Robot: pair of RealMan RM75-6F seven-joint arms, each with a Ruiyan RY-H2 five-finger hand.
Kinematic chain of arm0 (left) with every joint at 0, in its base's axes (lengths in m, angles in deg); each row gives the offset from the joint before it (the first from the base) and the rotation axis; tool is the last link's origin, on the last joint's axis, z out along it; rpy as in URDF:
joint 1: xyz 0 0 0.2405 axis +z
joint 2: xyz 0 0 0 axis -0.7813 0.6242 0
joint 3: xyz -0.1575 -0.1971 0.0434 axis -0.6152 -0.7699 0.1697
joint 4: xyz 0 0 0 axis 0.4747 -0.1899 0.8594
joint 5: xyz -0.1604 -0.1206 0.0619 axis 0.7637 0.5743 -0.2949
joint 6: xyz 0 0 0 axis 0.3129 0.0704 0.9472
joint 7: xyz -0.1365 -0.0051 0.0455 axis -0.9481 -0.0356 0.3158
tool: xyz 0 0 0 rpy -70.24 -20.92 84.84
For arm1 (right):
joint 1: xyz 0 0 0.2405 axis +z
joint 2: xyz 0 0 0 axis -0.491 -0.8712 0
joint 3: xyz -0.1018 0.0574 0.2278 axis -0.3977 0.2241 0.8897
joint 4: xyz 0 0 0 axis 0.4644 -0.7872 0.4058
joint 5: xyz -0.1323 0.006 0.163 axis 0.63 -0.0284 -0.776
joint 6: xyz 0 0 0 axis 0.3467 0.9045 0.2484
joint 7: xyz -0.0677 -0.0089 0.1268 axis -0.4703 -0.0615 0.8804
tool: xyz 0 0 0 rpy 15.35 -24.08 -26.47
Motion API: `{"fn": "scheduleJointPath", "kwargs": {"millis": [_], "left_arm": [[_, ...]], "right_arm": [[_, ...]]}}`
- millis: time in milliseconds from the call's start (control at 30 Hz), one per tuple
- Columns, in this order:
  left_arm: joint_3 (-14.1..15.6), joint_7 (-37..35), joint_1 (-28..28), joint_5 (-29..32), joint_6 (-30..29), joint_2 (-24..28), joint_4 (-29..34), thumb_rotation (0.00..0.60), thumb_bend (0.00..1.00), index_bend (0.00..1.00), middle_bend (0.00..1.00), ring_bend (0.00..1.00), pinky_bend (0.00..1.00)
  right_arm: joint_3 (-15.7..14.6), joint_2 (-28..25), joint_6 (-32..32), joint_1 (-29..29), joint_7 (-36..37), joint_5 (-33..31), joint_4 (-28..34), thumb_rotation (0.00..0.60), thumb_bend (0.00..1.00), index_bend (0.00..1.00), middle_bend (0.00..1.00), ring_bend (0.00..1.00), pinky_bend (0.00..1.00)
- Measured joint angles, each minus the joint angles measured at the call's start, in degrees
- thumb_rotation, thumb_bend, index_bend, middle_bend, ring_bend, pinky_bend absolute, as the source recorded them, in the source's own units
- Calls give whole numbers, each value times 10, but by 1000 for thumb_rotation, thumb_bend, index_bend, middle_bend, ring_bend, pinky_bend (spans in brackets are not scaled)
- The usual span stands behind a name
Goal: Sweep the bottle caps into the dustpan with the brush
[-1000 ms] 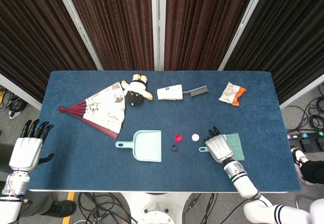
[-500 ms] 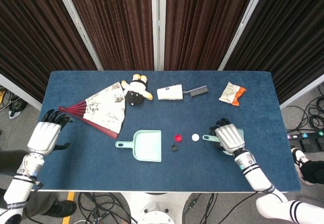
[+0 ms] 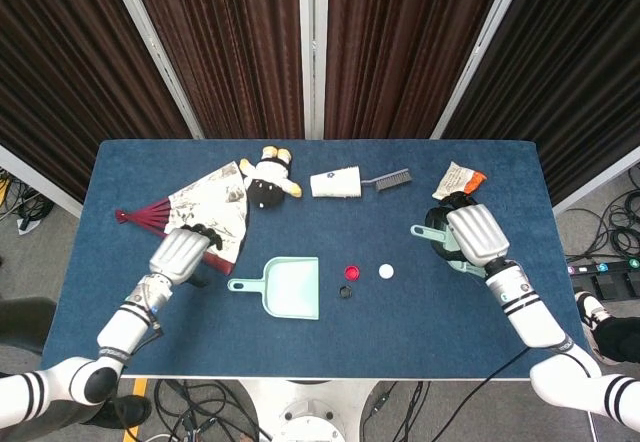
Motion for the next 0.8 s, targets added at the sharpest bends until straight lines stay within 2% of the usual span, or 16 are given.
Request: {"fn": "scheduleJointPath", "kwargs": {"millis": [300,500,800], "left_arm": [[26,64,-23,78,-26,-60,-6,600,101,411,330,266,380],[27,49,-33,110,-24,-96,-24,600,159,434,358,307,416],[28,29,-42,116,-40,-131,-51,600,213,479,426,363,458]], "right_arm": [[-15,2,0,-3,8,0,-11,600,332,669,595,248,186],[-22,6,4,-7,15,-1,-19,600,333,669,595,247,186],[-28,5,5,-11,21,-3,-24,600,333,669,595,247,187]]}}
